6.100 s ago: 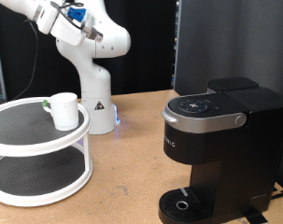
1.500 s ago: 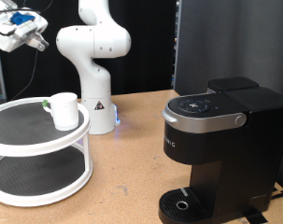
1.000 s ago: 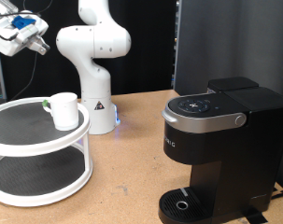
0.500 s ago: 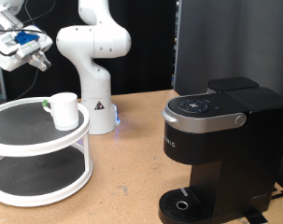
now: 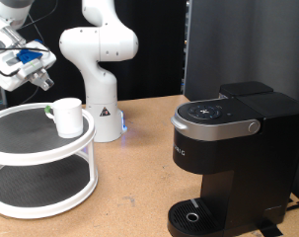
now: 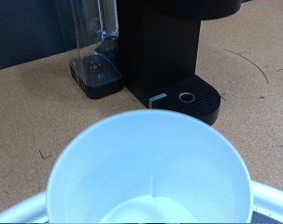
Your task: Make a cup of coffee with the keurig machine
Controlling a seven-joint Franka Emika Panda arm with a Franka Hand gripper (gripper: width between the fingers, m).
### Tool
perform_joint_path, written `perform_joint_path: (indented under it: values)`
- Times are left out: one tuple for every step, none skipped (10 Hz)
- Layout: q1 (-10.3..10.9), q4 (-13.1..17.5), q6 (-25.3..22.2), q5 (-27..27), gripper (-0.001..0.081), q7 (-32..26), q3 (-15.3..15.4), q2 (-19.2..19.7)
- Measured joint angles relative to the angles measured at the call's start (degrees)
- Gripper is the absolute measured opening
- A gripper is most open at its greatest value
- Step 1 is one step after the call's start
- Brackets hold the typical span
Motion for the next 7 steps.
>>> perform_joint_path:
  values:
    - [0.3,-0.3,1.0,0.0,0.0007,-0.6,-0.4,0.7]
    - [0.6,-0.6,2.1,0.2,0.0007,-1.4,-1.0,1.3]
    - [1.0,-0.8,2.9,0.4,0.0097,-2.0,-1.6,1.6]
    - [1.4,-0.9,3.7,0.5,0.0280,-2.5,-2.2,1.9]
    - [1.9,-1.2,4.8,0.7,0.0280,-3.1,-2.8,2.1]
    - [2.4,-1.5,5.7,0.9,0.0416,-3.6,-3.4,2.4]
    - [3.0,-1.7,6.7,0.9,0.0416,-4.0,-4.1,2.7]
